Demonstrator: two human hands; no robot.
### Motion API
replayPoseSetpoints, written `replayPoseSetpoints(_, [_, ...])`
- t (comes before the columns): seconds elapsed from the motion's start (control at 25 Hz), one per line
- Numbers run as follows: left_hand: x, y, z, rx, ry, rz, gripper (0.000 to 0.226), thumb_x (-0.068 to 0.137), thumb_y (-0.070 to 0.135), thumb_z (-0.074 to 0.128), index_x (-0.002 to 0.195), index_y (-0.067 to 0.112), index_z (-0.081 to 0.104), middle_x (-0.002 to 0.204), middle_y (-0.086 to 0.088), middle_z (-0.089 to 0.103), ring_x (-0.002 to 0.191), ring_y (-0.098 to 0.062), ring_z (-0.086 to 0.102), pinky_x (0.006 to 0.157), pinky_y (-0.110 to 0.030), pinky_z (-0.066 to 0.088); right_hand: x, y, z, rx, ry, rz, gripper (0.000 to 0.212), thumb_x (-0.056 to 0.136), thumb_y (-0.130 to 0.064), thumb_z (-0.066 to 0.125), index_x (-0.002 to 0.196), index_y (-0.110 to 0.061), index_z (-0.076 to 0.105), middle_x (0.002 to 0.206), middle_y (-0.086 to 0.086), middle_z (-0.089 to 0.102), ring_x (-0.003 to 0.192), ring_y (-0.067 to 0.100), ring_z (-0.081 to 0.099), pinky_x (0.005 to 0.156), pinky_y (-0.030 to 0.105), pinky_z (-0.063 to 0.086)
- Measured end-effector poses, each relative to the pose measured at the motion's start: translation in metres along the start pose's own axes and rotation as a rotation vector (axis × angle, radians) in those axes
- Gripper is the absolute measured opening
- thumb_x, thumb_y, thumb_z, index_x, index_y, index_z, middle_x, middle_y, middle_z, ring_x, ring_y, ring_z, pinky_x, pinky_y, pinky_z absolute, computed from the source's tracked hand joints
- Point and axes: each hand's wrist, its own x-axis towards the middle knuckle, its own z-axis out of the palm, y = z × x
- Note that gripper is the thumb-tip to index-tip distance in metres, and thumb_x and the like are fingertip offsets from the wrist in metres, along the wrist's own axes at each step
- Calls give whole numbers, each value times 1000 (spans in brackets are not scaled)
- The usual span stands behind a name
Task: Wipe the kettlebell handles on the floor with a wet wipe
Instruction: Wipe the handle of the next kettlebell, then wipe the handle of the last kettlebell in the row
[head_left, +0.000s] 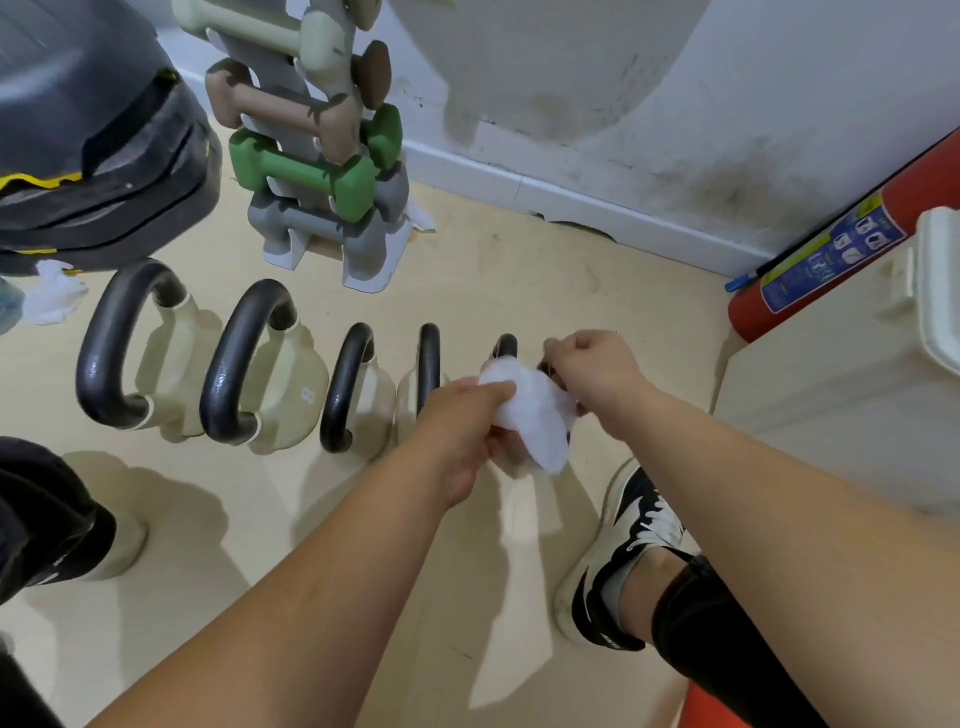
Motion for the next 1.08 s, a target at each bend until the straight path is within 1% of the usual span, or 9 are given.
replayPoseSetpoints(0.08, [5, 8, 8, 107, 95, 112, 23, 88, 20, 57, 107, 10, 65, 98, -9, 72, 84, -25, 66, 76, -37, 51, 25, -4, -17, -96, 66, -35, 26, 93, -31, 53, 80, -9, 59, 74, 19, 69, 57, 27, 59, 52, 31, 46])
replayPoseSetpoints(0.2, [7, 21, 18, 651, 250, 403, 16, 96, 25, 48, 105, 15, 55, 86, -2, 65, 75, -21, 64, 61, -27, 47, 56, -4, -30, -260, -86, 22, 24, 92, -34, 57, 94, -11, 63, 80, 13, 66, 59, 29, 63, 57, 33, 52])
replayPoseSetpoints(0.36, [14, 2, 40, 1196, 206, 695, 20, 100, 19, 39, 116, 30, 46, 77, -3, 63, 76, -32, 62, 68, -41, 51, 73, 18, -18, -88, -185, 78, 13, 84, -23, 68, 91, -14, 74, 89, 10, 76, 65, 23, 67, 64, 34, 56])
replayPoseSetpoints(0.48, [27, -49, 61, 1263, -17, 643, 16, 102, 27, 41, 112, 29, 53, 121, -7, 61, 121, -34, 55, 95, -43, 46, 82, 34, -23, 119, -205, 150, 18, 78, -21, 78, 94, -13, 78, 93, 11, 78, 72, 23, 70, 74, 37, 57])
replayPoseSetpoints(0.56, [25, -75, 70, 1126, -48, 513, 43, 106, 43, 32, 116, 17, 65, 153, -9, 41, 146, -26, 31, 114, -38, 34, 86, 37, -27, 139, -280, 176, 21, 79, -25, 82, 98, -17, 77, 96, 9, 79, 76, 24, 72, 77, 38, 56])
replayPoseSetpoints(0.64, [26, -78, 74, 841, 123, 522, 43, 106, 42, 38, 89, 18, 70, 121, 2, 66, 116, -5, 57, 94, -29, 45, 88, 37, -27, 134, -282, 170, 19, 80, -25, 82, 97, -19, 77, 96, 9, 79, 85, 27, 74, 81, 40, 57])
replayPoseSetpoints(0.72, [45, -76, 74, 717, 296, 512, 25, 99, 38, 57, 79, 23, 61, 79, 10, 64, 75, -1, 60, 70, -24, 46, 90, 35, -27, 121, -267, 159, 18, 80, -24, 81, 96, -18, 77, 94, 9, 79, 91, 27, 75, 83, 41, 58])
replayPoseSetpoints(0.84, [72, -69, 78, 519, 240, 237, 32, 94, 45, 62, 114, 21, 55, 99, 3, 65, 92, -16, 66, 77, -33, 56, 91, 33, -27, 101, -265, 145, 20, 77, -27, 82, 94, -18, 78, 91, 9, 79, 88, 25, 75, 81, 40, 58])
replayPoseSetpoints(1.08, [76, -63, 108, 829, 301, 210, 29, 106, 33, 37, 109, 7, 48, 100, -10, 59, 98, -32, 64, 77, -36, 48, 92, 34, -29, 92, -236, 130, 25, 83, -33, 77, 100, -15, 77, 103, 6, 74, 84, 18, 63, 71, 31, 49])
